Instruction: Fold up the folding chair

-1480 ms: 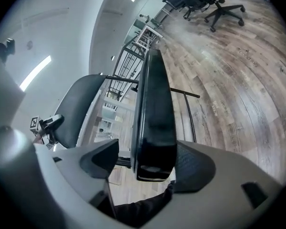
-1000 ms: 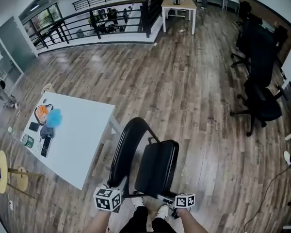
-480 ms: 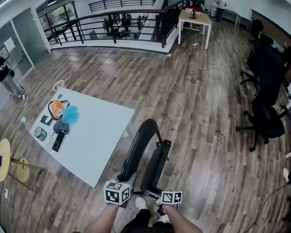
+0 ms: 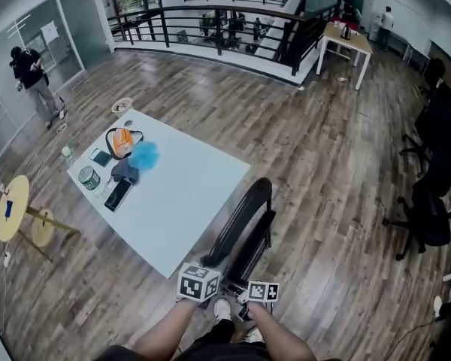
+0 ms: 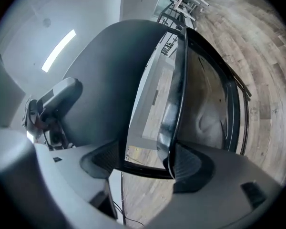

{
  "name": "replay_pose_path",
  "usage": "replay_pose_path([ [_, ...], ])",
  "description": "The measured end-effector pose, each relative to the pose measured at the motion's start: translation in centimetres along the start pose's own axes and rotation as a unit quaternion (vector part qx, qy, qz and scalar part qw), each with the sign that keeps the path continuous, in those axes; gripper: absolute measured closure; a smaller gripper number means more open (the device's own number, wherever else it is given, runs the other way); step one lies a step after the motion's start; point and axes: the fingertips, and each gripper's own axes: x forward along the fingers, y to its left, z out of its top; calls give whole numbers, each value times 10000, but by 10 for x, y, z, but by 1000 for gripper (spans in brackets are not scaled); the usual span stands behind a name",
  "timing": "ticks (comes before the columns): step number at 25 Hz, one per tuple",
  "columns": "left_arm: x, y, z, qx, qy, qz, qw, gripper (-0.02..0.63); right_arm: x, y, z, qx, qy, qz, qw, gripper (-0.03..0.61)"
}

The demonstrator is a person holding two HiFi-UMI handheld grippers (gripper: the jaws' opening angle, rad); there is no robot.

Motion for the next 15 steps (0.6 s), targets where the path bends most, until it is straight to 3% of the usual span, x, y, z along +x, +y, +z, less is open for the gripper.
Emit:
replay_pose_path([
  [15,-9,114,7,-333,49,-16,9994,522,93,18,4,-55,741,289,9968,233],
])
